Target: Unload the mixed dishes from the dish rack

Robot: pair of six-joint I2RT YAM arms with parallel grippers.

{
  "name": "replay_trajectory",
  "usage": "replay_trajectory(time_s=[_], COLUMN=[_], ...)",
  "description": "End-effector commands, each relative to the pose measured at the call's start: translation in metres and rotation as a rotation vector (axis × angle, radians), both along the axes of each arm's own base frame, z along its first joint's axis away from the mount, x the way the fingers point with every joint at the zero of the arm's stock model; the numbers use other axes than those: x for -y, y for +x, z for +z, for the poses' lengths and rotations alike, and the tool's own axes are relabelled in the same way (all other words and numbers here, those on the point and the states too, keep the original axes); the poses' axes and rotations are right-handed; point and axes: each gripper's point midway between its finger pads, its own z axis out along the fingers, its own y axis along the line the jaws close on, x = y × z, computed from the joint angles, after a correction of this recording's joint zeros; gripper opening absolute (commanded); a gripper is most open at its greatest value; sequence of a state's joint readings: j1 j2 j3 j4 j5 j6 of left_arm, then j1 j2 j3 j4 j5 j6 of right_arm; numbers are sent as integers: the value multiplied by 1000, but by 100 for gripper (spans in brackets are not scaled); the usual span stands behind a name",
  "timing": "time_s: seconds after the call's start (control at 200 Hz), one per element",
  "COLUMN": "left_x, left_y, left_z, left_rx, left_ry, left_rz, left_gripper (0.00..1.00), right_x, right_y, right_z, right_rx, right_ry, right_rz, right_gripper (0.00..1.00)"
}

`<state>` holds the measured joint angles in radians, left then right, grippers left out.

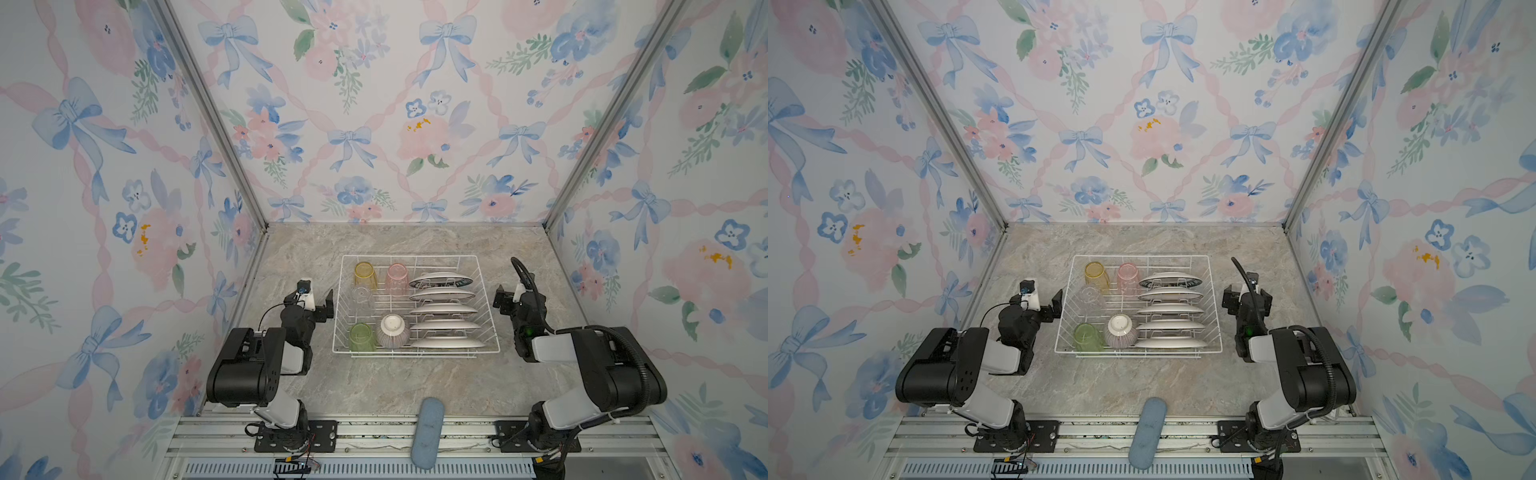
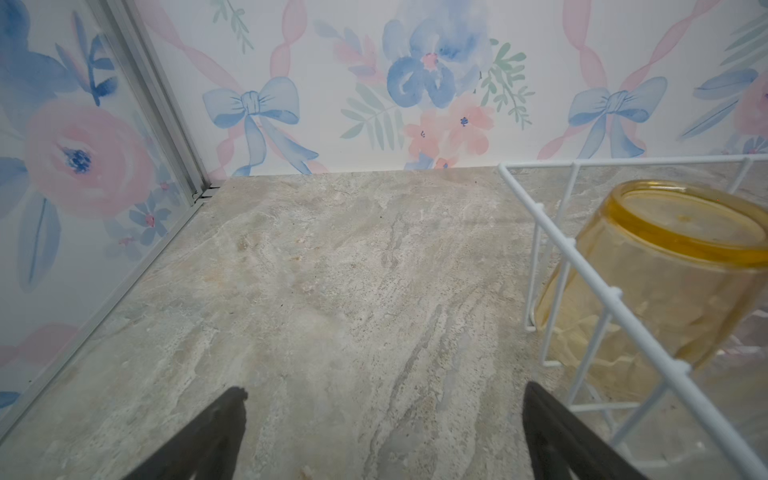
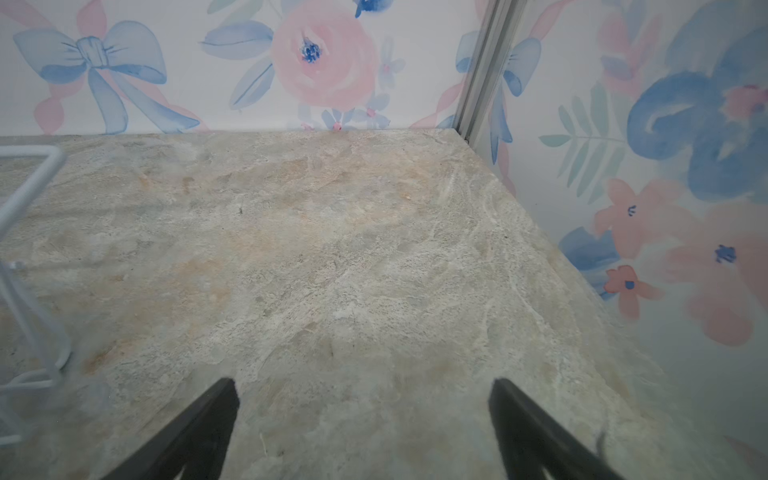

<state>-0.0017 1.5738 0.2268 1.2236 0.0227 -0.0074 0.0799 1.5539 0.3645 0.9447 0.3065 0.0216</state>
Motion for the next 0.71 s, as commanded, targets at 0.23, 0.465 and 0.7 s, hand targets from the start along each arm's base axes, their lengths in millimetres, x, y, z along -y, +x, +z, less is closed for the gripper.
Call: replay_trajectory(time_s=[0.23, 0.465, 0.7], left_x=[-1, 2, 4], left_y=[3, 2, 2], left_z=[5, 5, 5], left_rx=[14, 13, 15], left_ry=[-5, -7, 0], left_rz=[11, -6, -19], left_gripper=[98, 98, 98], right_x=[0, 0, -1], right_y=[3, 3, 3], right_z=[4, 5, 4], right_rx=[15, 15, 13], right_ry=[11, 12, 12], right_rz=[-1, 0, 2], right_gripper=[97, 97, 97])
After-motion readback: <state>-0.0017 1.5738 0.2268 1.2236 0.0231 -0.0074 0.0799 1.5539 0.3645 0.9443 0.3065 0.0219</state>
